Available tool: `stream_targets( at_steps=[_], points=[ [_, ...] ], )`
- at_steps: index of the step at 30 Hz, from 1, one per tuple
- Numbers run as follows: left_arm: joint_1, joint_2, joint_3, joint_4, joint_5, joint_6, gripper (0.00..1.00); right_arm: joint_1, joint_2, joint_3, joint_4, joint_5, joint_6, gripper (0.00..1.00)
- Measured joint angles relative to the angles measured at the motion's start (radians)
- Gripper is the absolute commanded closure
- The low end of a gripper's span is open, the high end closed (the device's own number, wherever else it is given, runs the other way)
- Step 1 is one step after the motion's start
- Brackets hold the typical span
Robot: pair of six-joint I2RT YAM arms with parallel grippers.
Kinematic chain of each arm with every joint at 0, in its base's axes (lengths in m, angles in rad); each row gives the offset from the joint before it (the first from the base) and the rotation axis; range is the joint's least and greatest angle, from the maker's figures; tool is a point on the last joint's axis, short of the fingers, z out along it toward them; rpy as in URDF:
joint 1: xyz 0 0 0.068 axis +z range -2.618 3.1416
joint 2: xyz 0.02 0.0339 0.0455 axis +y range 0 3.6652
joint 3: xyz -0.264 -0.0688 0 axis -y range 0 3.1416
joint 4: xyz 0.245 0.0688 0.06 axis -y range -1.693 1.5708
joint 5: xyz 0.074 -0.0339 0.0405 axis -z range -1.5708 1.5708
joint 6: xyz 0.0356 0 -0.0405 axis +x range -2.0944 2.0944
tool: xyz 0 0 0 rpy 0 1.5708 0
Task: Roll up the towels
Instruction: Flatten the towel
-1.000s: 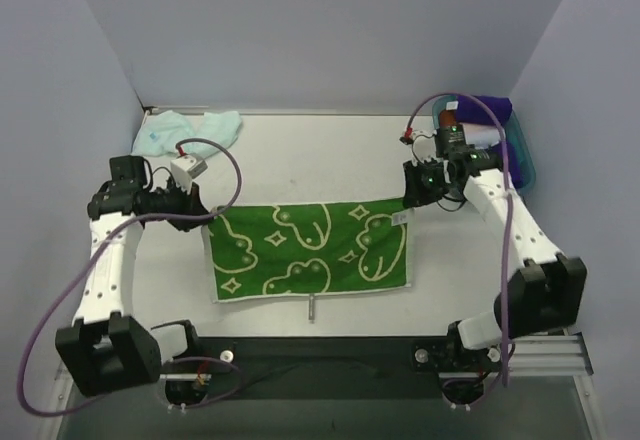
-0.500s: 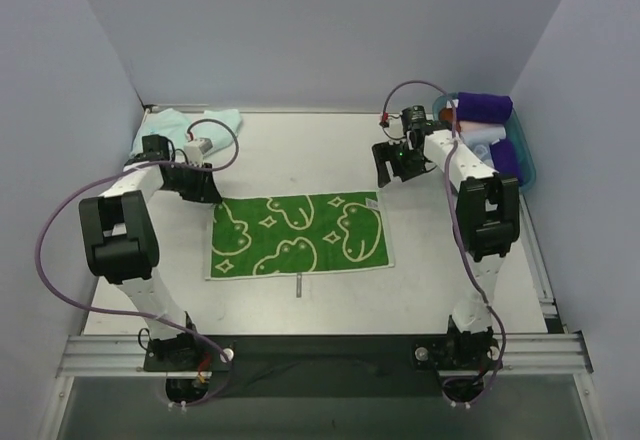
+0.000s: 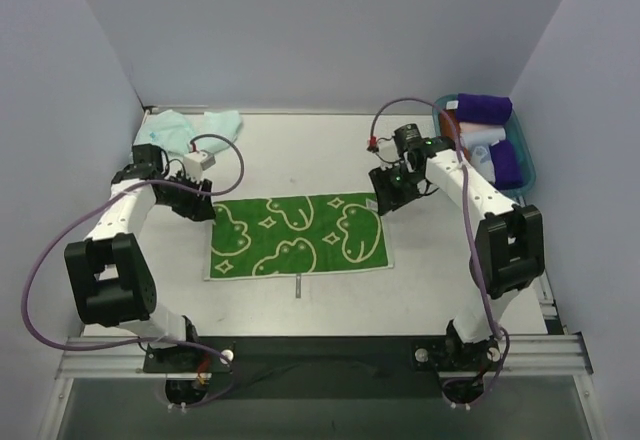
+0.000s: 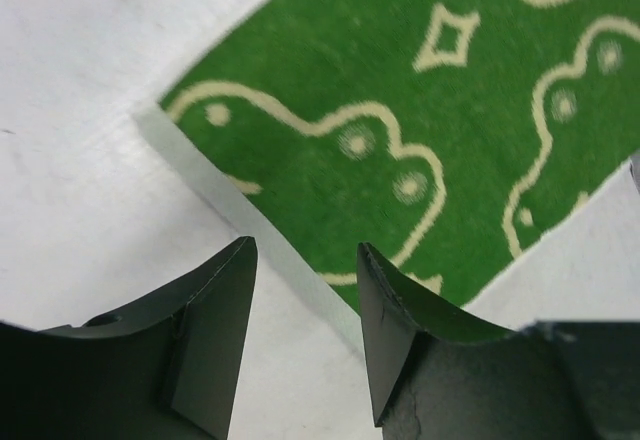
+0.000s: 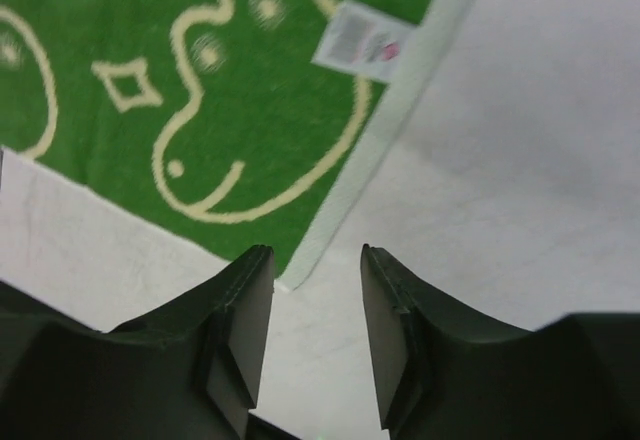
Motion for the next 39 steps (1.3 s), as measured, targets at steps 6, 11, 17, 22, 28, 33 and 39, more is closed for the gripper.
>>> stream_targets(
  at_steps=[6, 11, 17, 22, 28, 33, 39],
  points=[
    [-0.064, -0.053, -0.142, -0.149, -0.018, 0.166, 0.51, 0.143, 0.018, -0.133, -0.052, -0.039, 0.000, 0.72],
    [-0.115, -0.054, -0.230, -0.227, -0.053, 0.243, 0.54, 0.184, 0.076, -0.179, -0.072, -0.036, -0.013, 0.76],
    [-0.142, -0.021, -0.255, -0.251, -0.097, 0.275, 0.58, 0.191, 0.125, -0.236, -0.095, 0.015, -0.039, 0.79],
    [-0.188, 0.043, -0.255, -0.246, -0.129, 0.270, 0.58, 0.191, 0.132, -0.276, -0.127, 0.076, -0.058, 0.79],
    [-0.252, 0.076, -0.226, -0.262, -0.147, 0.245, 0.58, 0.191, 0.145, -0.286, -0.156, 0.115, -0.069, 0.86],
    [-0.256, 0.098, -0.205, -0.277, -0.151, 0.232, 0.58, 0.191, 0.140, -0.300, -0.169, 0.130, -0.073, 0.87],
    [-0.257, 0.109, -0.194, -0.288, -0.152, 0.229, 0.58, 0.189, 0.135, -0.324, -0.185, 0.144, -0.075, 0.87]
  ],
)
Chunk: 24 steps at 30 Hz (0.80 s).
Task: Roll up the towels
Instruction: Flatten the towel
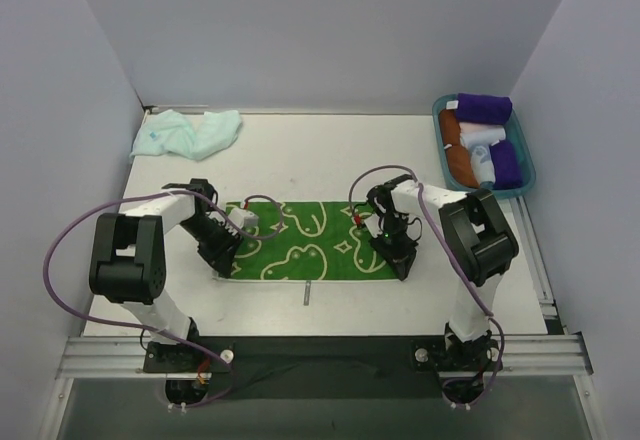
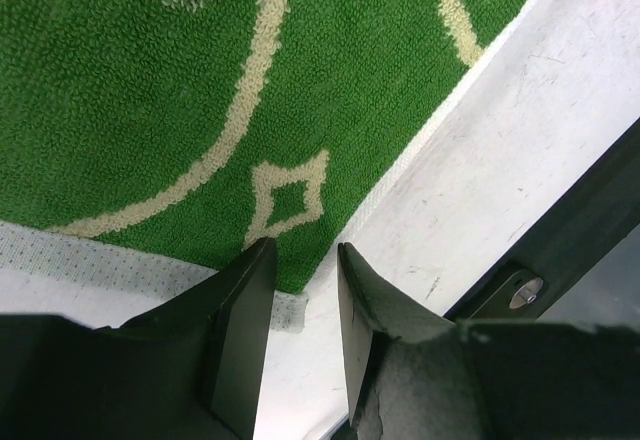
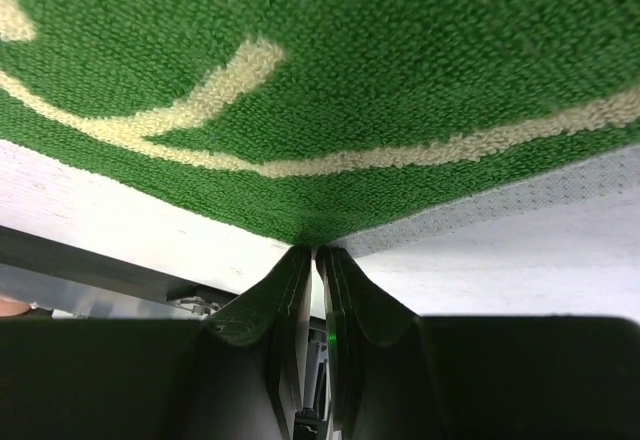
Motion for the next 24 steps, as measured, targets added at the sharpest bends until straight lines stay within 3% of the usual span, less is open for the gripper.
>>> stream_targets(
  at_steps=[6, 10, 12, 18, 24],
  points=[
    [0.000, -0.024, -0.018, 0.006, -0.005, 0.024, 0.55, -0.002, 0.000, 0.000, 0.000, 0.000, -0.001, 0.82],
    [0.000, -0.063, -0.030, -0.002, 0.002, 0.043, 0.41, -0.006, -0.018, 0.003, -0.002, -0.031, -0.004, 0.67],
    [0.002, -0.084, -0.016, -0.011, 0.025, 0.041, 0.39, -0.014, -0.048, 0.032, -0.013, -0.065, -0.006, 0.63],
    [0.015, -0.098, 0.168, -0.010, 0.112, -0.010, 0.36, -0.122, -0.136, 0.269, -0.016, -0.183, -0.007, 0.53],
    [0.064, -0.042, 0.333, 0.118, 0.127, -0.127, 0.36, -0.249, -0.071, 0.468, -0.005, -0.153, 0.009, 0.53]
  ],
)
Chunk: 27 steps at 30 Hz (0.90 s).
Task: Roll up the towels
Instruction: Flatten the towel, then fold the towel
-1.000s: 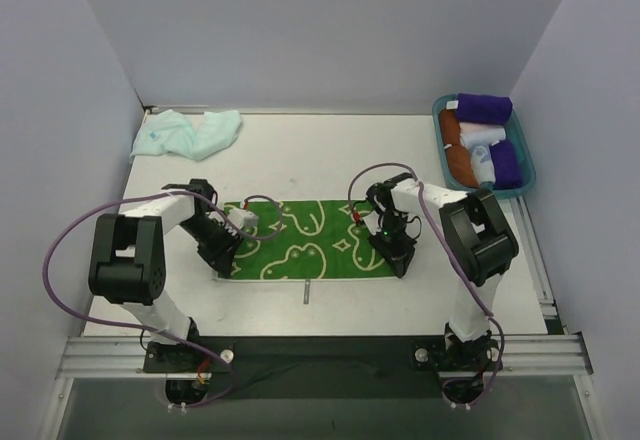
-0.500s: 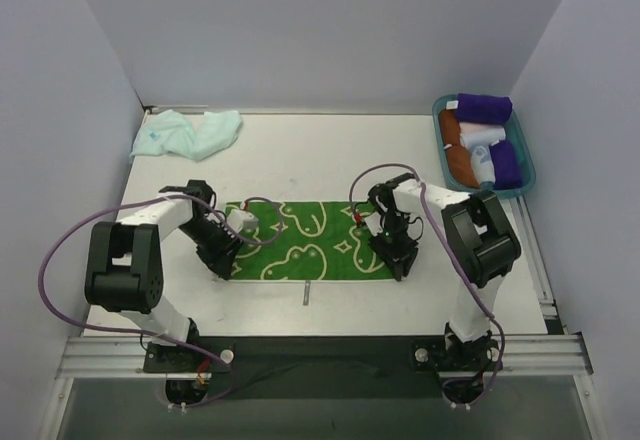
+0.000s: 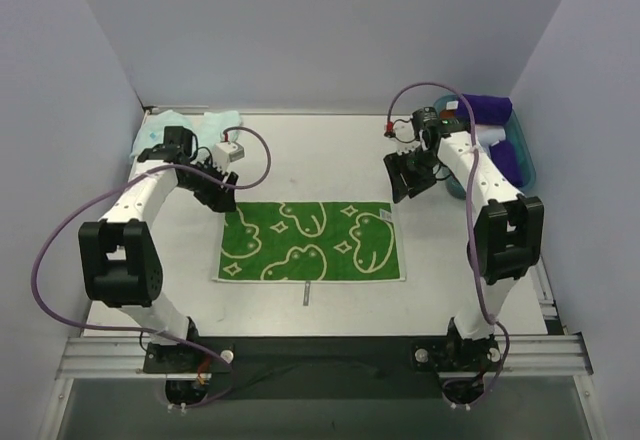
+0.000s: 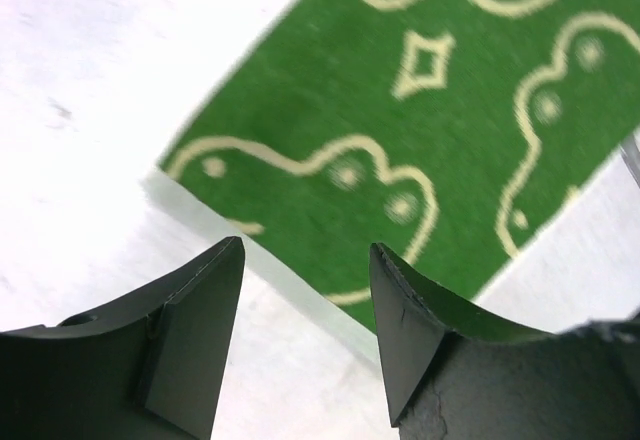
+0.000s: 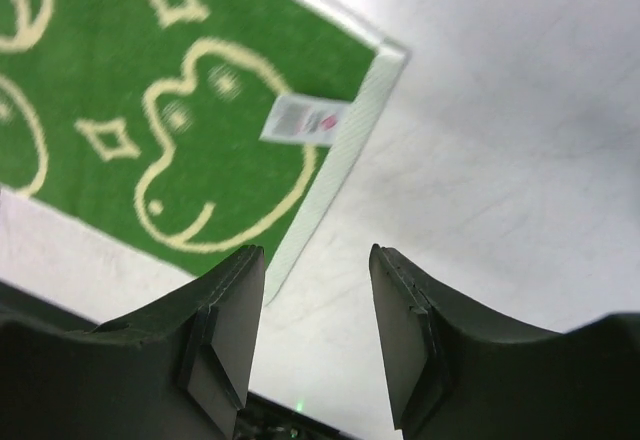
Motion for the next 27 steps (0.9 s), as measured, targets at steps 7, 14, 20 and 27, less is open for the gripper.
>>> stream_targets(
  at_steps=[7, 14, 20, 27],
  points=[
    [0.014, 0.157, 0.064, 0.133, -0.043, -0.100, 0.38, -0.023, 0.207, 0.108, 0.038, 0.079, 0.039, 0.60],
    [0.036, 0.236, 0.074, 0.180, -0.079, -0.131, 0.39, -0.023, 0.335, 0.164, 0.064, 0.130, 0.061, 0.62],
    [0.040, 0.253, 0.074, 0.204, -0.096, -0.135, 0.39, -0.023, 0.378, 0.211, 0.077, 0.134, 0.086, 0.65],
    [0.040, 0.278, 0.080, 0.217, -0.103, -0.136, 0.36, -0.013, 0.420, 0.217, 0.086, 0.134, 0.102, 0.66]
  ],
)
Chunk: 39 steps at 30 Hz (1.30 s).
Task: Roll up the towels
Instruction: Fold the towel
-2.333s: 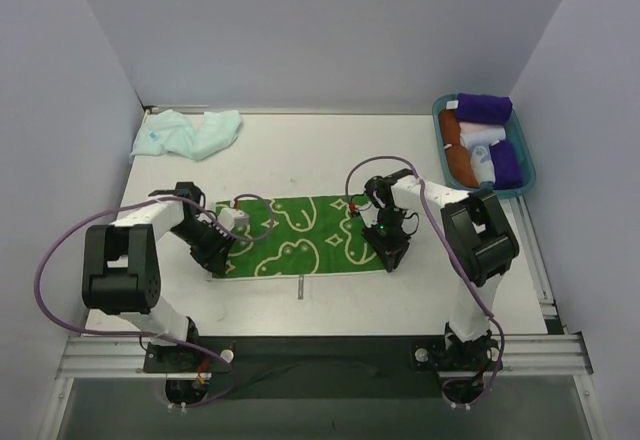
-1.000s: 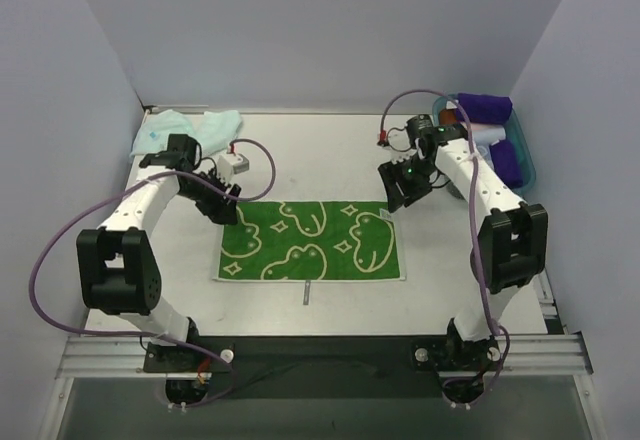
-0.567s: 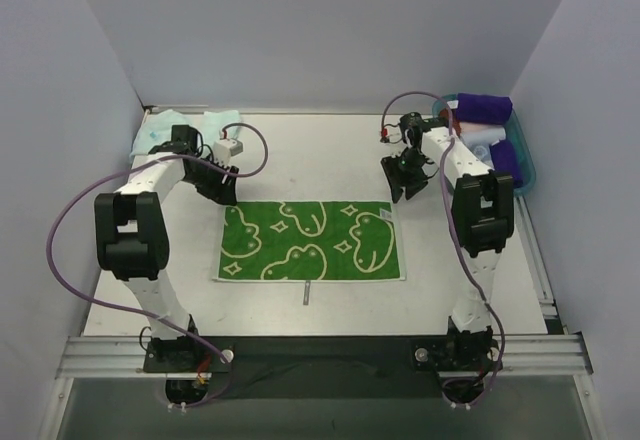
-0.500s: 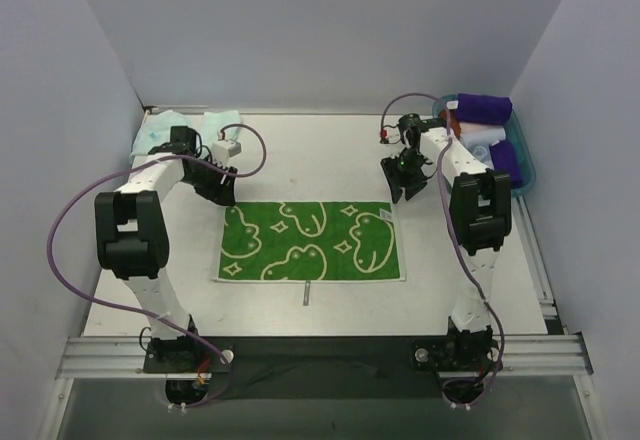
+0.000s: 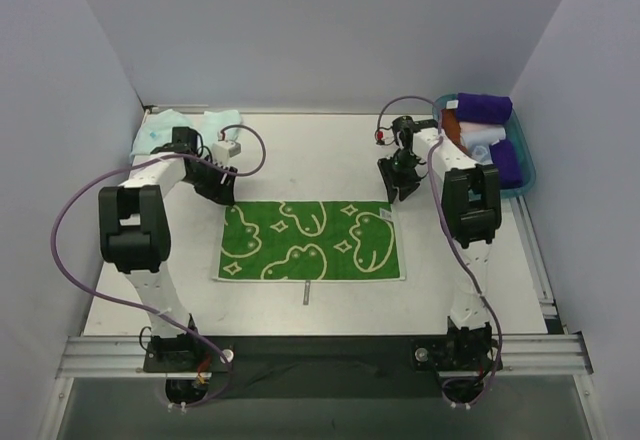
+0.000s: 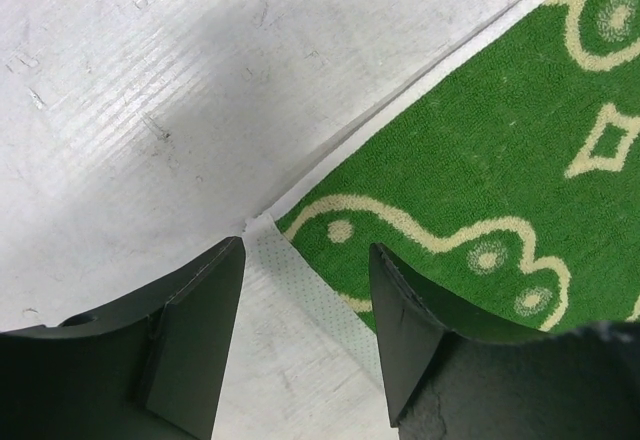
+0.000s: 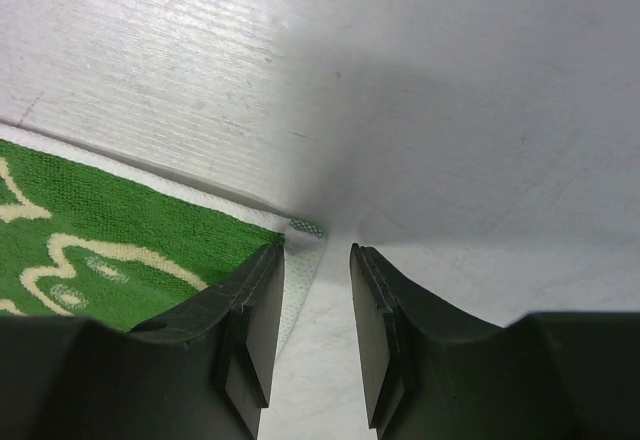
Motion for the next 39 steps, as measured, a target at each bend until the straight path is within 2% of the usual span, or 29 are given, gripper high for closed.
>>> stream_targets(
  at_steps=[5, 9, 11, 16, 27, 33, 39],
  points=[
    [0.000, 0.021, 0.014, 0.007, -0.008, -0.002, 0.36, 0.025, 0.006, 0.000, 0.004, 0.001, 0.005, 0.71],
    [0.000, 0.043, 0.026, 0.012, -0.012, -0.003, 0.37, 0.040, 0.007, 0.000, 0.010, 0.000, 0.010, 0.86],
    [0.000, 0.054, 0.028, 0.013, -0.013, -0.006, 0.38, 0.045, 0.007, 0.000, 0.010, 0.000, 0.013, 0.87],
    [0.000, 0.077, 0.051, 0.013, -0.013, -0.010, 0.39, 0.045, 0.008, 0.000, 0.010, 0.001, 0.013, 1.00],
    [0.000, 0.090, 0.071, 0.015, -0.016, -0.012, 0.43, 0.039, 0.017, 0.000, 0.010, 0.009, 0.009, 1.00],
    [0.000, 0.093, 0.070, 0.015, -0.034, -0.013, 0.55, 0.034, 0.017, 0.000, 0.009, 0.009, 0.003, 1.00],
    [0.000, 0.109, 0.070, 0.022, -0.057, -0.014, 0.55, 0.034, 0.017, 0.000, 0.009, 0.009, -0.003, 1.00]
  ],
)
